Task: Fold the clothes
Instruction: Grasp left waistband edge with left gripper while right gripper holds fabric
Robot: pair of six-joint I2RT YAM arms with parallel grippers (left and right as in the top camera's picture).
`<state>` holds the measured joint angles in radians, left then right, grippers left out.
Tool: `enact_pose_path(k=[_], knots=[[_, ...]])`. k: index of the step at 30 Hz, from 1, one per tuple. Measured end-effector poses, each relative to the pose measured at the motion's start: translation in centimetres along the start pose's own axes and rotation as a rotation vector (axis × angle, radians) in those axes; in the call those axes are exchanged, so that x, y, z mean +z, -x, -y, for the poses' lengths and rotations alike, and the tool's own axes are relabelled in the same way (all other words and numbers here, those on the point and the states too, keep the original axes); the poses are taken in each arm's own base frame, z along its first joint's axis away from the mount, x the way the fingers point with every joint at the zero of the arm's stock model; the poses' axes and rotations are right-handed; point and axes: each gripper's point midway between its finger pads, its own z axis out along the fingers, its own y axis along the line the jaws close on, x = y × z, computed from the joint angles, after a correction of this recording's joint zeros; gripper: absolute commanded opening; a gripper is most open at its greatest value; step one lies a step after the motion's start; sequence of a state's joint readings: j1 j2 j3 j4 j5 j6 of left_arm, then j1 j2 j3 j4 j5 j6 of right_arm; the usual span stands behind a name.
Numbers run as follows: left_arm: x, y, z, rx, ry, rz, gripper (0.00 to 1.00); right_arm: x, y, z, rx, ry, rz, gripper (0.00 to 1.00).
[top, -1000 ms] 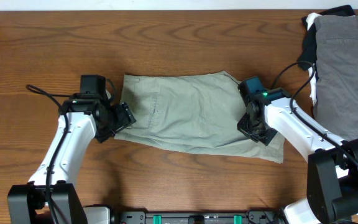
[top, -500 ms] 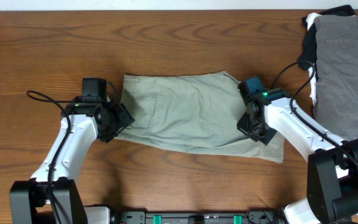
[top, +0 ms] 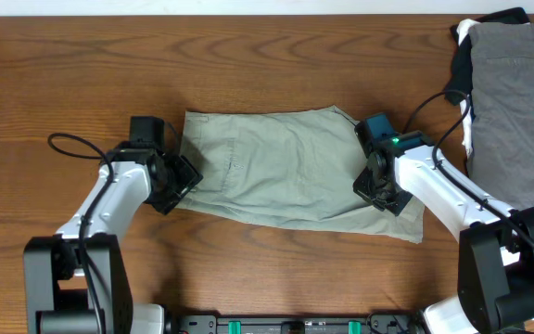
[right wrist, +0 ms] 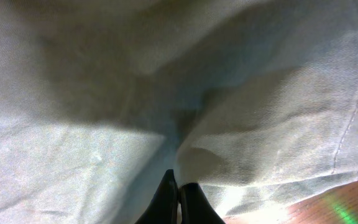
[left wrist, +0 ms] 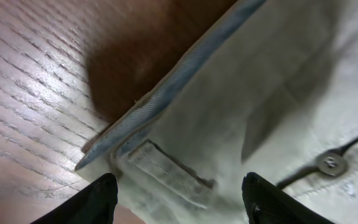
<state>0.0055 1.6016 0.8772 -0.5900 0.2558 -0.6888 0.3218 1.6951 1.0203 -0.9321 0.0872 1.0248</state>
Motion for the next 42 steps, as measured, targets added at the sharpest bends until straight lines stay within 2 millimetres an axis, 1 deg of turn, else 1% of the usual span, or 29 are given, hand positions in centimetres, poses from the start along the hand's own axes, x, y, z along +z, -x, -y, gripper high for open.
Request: enact_pose_path(k=[3, 5, 22, 24, 27, 29, 39, 40, 42], knots=[[0.18, -0.05, -0.10, -0.016, 0.005, -0.005, 0.57, 0.00, 0.00, 0.00, 0.000, 0.000, 0.000, 0.01], [0.18, -0.04, -0.08, -0.020, 0.004, -0.005, 0.54, 0.00, 0.00, -0.01, 0.000, 0.000, 0.000, 0.01], [0.25, -0.09, -0.15, -0.020, 0.005, -0.005, 0.54, 0.00, 0.14, -0.23, 0.001, 0.009, 0.006, 0.01], [0.26, -0.08, -0.15, -0.020, 0.005, -0.005, 0.47, 0.00, 0.14, -0.24, 0.001, 0.010, 0.006, 0.01], [0.27, -0.09, -0.15, -0.020, 0.004, -0.005, 0.34, 0.00, 0.14, -0.24, 0.001, 0.010, 0.005, 0.01], [0.28, -0.08, -0.16, -0.021, 0.005, -0.005, 0.30, 0.00, 0.14, -0.24, 0.001, 0.010, 0.005, 0.01], [0.29, -0.10, -0.18, -0.023, 0.005, -0.005, 0.28, 0.00, 0.14, -0.24, -0.001, 0.010, 0.005, 0.01], [0.33, -0.12, -0.22, -0.023, 0.005, -0.005, 0.30, 0.00, 0.14, -0.23, -0.002, 0.009, 0.006, 0.01], [0.54, -0.32, -0.47, -0.019, 0.010, -0.009, 0.45, 0.00, 0.14, -0.24, -0.003, 0.010, 0.006, 0.01]])
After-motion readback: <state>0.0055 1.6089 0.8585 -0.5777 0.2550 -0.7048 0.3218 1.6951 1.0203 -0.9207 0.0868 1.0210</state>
